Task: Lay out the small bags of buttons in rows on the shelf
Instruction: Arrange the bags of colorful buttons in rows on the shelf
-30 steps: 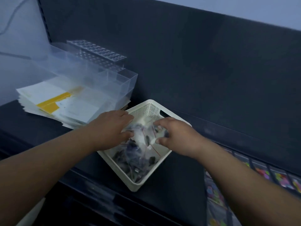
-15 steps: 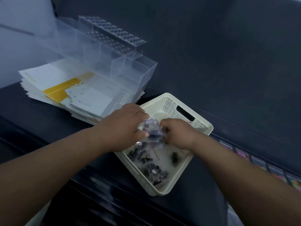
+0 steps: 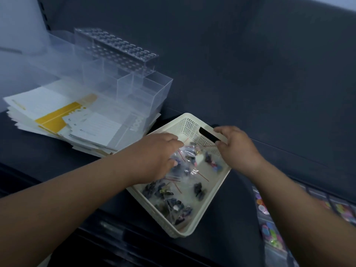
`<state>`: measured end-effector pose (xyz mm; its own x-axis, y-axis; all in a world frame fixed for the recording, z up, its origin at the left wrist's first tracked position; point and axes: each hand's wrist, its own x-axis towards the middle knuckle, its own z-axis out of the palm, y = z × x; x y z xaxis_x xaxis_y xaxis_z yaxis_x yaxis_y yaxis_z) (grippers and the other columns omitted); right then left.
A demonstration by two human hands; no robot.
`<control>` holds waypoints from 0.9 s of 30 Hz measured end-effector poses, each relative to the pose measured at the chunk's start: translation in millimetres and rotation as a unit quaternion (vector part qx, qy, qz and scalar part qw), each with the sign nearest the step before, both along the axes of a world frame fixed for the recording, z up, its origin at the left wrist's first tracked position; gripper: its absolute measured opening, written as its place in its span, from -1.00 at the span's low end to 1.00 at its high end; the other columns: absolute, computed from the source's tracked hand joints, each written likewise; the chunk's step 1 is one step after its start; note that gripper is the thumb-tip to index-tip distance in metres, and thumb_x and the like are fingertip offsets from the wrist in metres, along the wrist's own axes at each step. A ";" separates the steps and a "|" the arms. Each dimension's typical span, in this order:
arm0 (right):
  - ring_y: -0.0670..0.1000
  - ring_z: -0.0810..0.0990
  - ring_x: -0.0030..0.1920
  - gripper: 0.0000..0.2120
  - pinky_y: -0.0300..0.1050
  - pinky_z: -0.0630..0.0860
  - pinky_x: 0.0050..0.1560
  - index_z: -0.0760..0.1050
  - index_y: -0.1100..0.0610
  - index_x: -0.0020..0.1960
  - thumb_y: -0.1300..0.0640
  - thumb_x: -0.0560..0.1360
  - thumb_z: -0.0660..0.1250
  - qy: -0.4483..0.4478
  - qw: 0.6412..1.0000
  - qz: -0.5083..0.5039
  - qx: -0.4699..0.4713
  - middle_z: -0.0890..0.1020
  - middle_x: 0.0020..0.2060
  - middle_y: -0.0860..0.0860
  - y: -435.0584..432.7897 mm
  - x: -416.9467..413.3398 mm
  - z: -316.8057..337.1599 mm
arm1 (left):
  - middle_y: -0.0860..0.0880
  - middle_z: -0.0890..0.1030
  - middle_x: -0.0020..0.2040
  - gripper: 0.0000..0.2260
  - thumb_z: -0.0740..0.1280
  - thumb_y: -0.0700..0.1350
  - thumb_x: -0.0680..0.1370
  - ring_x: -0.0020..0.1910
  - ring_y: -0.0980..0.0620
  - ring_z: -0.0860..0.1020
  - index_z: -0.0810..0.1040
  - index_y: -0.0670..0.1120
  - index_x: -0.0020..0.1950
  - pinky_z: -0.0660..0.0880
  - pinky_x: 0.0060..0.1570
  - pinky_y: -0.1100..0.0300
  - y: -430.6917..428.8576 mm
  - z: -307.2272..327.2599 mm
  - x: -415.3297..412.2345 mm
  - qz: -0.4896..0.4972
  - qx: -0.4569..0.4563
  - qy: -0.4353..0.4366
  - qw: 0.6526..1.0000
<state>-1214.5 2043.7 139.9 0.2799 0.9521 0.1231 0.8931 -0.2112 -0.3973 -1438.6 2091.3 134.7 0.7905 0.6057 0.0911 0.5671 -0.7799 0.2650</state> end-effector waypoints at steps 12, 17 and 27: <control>-0.05 0.51 0.20 -0.60 -0.13 0.42 0.28 0.47 0.06 0.29 0.33 0.52 0.15 0.152 0.988 -0.006 0.011 0.57 0.19 -0.01 -14.7 25.8 -11.3 | 0.06 0.25 0.50 -0.54 0.18 -0.18 0.56 0.46 0.00 0.22 0.29 0.09 0.44 0.16 0.42 0.08 10.0 -16.9 98.9 -0.129 -0.029 0.143 0.981; -0.12 0.44 0.21 -0.60 -0.51 0.23 0.10 0.46 0.11 0.31 0.36 0.53 0.15 0.130 0.991 -0.006 0.020 0.50 0.21 -0.02 -15.8 27.5 -13.4 | 0.03 0.31 0.44 -0.61 0.21 -0.16 0.52 0.42 -0.03 0.27 0.40 0.03 0.35 0.23 0.38 -0.03 15.2 -29.7 127.5 -0.147 -0.002 0.186 0.972; -0.06 0.49 0.18 -0.61 -0.28 0.38 0.16 0.48 0.07 0.27 0.34 0.52 0.14 0.168 0.985 -0.011 0.039 0.53 0.18 -0.01 -20.5 28.6 -12.7 | 0.02 0.51 -0.17 -0.80 0.34 -0.18 0.47 -0.11 0.00 0.56 0.46 0.05 -0.32 0.47 -0.16 0.20 27.7 -26.1 109.8 -0.025 -0.142 0.006 0.990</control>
<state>-1185.9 2023.1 127.1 0.3369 0.9369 0.0937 0.7048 -0.1850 -0.6849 -1328.8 2119.0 108.7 0.8205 0.5650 -0.0869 0.5337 -0.7027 0.4706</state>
